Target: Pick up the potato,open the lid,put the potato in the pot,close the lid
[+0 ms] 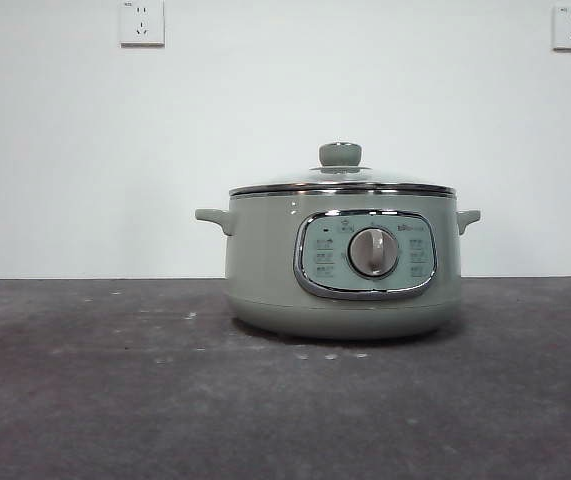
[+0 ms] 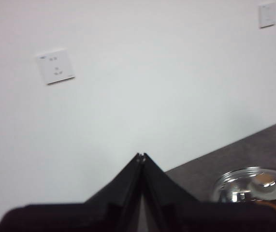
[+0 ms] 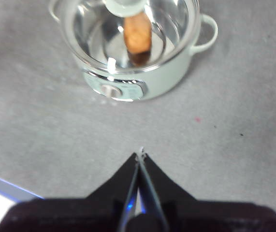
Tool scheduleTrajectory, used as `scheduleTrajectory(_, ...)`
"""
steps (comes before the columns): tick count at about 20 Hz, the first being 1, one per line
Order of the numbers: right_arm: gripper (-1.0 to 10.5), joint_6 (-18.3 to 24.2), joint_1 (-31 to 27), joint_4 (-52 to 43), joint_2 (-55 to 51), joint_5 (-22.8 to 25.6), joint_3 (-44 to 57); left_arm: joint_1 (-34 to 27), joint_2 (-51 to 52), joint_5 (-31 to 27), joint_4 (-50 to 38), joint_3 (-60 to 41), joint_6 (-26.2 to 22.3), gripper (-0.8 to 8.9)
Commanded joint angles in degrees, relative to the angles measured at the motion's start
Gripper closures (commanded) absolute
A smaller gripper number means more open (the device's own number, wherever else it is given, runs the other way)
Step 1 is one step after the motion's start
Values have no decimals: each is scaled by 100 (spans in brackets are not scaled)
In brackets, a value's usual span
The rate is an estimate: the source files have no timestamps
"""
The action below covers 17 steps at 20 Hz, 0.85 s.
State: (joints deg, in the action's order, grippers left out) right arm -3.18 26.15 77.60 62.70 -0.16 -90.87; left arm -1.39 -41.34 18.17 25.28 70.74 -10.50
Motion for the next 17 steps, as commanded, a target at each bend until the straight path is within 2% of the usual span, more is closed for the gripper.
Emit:
scheduleTrajectory(1,946,-20,7,138,210,46,39,-118,533,-22,-778,-1823,-66,817)
scheduleTrajectory(4,946,-22,7,138,479,46,39,-267,1300,-129,-1314,-3405,-70,817)
scheduleTrajectory(7,946,-22,7,138,708,66,39,-310,2033,-640,-1694,-4601,-70,817)
scheduleTrajectory(12,946,-22,7,136,918,68,39,-310,3143,-990,-1720,-5847,-44,817)
scheduleTrajectory(17,946,-20,7,133,953,109,39,-313,3995,-1062,-1720,-6848,334,817)
